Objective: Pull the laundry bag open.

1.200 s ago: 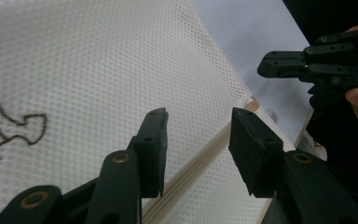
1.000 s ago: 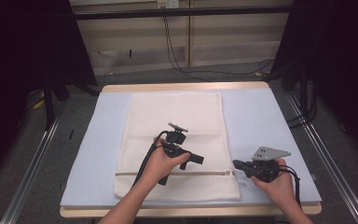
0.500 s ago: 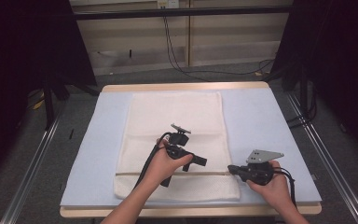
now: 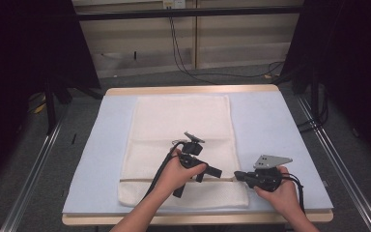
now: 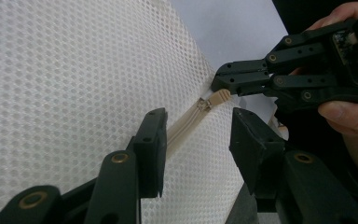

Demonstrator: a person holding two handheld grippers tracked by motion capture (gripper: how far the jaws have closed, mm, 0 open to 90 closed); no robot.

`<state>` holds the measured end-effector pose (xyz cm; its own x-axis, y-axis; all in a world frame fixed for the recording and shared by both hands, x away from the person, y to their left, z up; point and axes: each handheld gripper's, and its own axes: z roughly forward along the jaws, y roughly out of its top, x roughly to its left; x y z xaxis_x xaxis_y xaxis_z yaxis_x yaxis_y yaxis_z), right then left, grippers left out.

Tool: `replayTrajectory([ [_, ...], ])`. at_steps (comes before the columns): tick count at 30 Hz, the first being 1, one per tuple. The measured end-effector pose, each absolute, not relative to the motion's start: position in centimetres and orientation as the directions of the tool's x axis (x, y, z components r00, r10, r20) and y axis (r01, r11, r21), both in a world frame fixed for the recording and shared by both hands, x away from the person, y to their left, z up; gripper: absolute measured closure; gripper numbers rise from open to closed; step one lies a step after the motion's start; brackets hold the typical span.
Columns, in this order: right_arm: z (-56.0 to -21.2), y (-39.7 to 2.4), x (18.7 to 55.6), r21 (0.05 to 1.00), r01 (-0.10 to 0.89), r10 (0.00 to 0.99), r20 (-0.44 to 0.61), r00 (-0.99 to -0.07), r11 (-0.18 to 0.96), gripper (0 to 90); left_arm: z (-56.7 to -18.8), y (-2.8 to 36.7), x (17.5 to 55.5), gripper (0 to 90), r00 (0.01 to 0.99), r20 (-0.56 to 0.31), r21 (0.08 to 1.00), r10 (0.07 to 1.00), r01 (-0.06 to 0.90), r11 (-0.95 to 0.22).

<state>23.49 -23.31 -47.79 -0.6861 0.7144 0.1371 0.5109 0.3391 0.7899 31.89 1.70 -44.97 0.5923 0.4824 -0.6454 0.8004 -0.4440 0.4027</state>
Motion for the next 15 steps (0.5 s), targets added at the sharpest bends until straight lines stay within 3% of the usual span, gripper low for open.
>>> replayTrajectory([
  [15, -47.9, -23.4, 23.7, 0.785, 0.521, 0.725, 0.139, -0.675, 0.335, 90.0, -46.2, 0.3, 31.7, 58.0, 0.579, -0.658, 0.359, 0.482, 0.803, -0.475],
])
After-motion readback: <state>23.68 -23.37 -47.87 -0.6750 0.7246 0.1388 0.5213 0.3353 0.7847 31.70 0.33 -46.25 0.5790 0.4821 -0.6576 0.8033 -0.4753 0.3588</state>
